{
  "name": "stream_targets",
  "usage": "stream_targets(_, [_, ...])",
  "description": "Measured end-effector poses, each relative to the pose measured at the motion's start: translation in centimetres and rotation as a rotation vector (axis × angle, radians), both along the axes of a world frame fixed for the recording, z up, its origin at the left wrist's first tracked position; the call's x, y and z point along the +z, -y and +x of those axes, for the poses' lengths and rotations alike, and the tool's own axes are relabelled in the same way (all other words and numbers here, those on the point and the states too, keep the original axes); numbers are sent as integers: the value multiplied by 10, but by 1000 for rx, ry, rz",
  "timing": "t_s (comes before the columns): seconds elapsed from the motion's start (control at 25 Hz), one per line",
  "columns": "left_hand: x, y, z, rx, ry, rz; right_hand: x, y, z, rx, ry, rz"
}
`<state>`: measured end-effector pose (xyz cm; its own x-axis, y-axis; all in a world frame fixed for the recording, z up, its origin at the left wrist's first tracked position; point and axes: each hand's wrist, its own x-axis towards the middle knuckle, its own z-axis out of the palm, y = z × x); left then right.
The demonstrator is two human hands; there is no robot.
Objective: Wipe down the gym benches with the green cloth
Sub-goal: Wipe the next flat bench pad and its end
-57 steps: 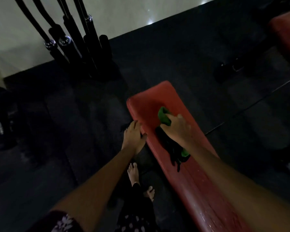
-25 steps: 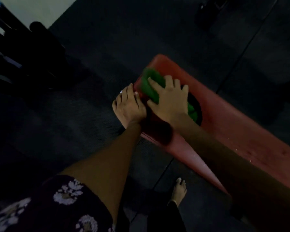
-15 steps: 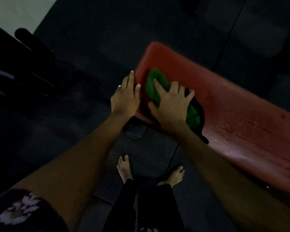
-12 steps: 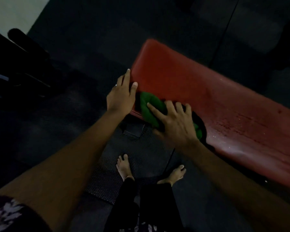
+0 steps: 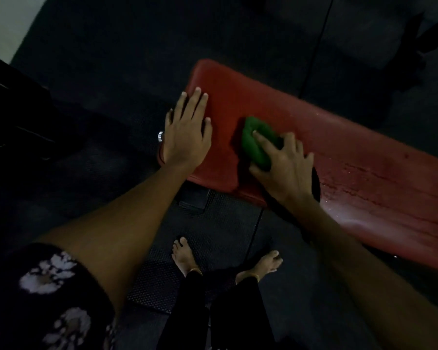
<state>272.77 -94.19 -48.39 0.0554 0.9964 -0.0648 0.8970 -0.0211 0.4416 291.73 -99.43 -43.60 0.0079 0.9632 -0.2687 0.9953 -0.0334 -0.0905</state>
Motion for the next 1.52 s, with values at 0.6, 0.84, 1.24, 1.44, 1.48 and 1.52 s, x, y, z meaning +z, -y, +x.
stream_targets(0.6, [-7, -3, 1, 12, 13, 9, 2, -27, 41, -705, -22, -14])
stream_targets(0.84, [-7, -8, 0, 20, -7, 22, -5, -19, -22, -432, -67, 9])
stream_targets(1.24, [5, -8, 6, 57, -43, -31, 0, 42, 56, -494, -81, 13])
stream_targets(1.44, [20, 2, 64, -114, 33, 9, -8, 61, 6, -267, -84, 90])
stream_targets(1.48, [21, -1, 81, -193, 43, 11, -9, 81, 15, -251, -86, 118])
stream_targets(1.52, [21, -5, 96, -248, 42, 6, -11, 97, 31, -260, -77, 105])
